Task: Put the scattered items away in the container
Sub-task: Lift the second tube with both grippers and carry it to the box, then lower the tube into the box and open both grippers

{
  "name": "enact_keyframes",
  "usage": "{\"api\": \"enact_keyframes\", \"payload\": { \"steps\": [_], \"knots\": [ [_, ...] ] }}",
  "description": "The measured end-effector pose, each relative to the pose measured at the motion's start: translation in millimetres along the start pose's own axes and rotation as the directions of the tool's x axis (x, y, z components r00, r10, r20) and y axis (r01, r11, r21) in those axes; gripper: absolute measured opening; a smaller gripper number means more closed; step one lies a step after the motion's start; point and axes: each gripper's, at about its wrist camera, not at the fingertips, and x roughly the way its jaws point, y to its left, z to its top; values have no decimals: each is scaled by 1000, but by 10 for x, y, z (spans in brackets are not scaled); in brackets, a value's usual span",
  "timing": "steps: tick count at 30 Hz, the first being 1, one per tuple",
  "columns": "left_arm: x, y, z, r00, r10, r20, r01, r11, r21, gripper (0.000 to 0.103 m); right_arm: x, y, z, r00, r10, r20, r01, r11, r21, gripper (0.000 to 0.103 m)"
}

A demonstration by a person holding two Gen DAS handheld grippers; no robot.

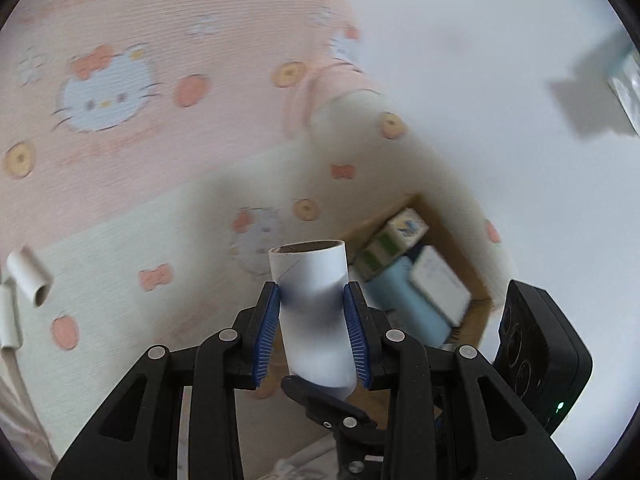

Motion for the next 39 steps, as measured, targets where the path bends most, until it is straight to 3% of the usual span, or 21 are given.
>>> {"api": "enact_keyframes", "payload": {
  "steps": [5,9,11,15,19,24,29,33,37,39],
  "knots": [
    [327,-475,102,997,-51,-56,54,996,66,36,-184,-347,97,998,-57,-4,57,998,27,41],
    [798,-661,150,976,-31,-215,37,999,23,36,-250,-754,120,990,-108,-87,113,992,54,41],
    [1024,-698,130,954,0,-299,0,1000,-1,35,-128,-813,22,981,-132,-141,140,989,49,41],
    [1472,-624,-5,876,25,-482,-78,993,-89,30,122,-982,-43,969,-98,-229,123,988,96,41],
    [1664,-522,-114,848,59,-527,-141,983,-116,22,375,-1221,-51,954,29,-298,31,980,196,41],
    [1735,-474,-89,838,63,-543,-149,982,-116,18,567,-1342,-73,946,100,-309,-16,965,263,41],
    [1720,-421,-22,840,124,-528,-190,979,-72,16,639,-1354,-46,932,85,-352,11,965,262,41],
    [1692,-365,16,836,118,-536,-177,982,-60,13,760,-1365,-65,908,90,-409,45,950,309,41],
    [1586,-287,75,846,201,-493,-241,970,-18,14,837,-1311,-50,900,67,-431,71,953,295,41],
    [1544,-235,92,847,208,-490,-248,969,-18,14,883,-1266,-47,895,45,-443,87,958,272,41]
  ]
}}
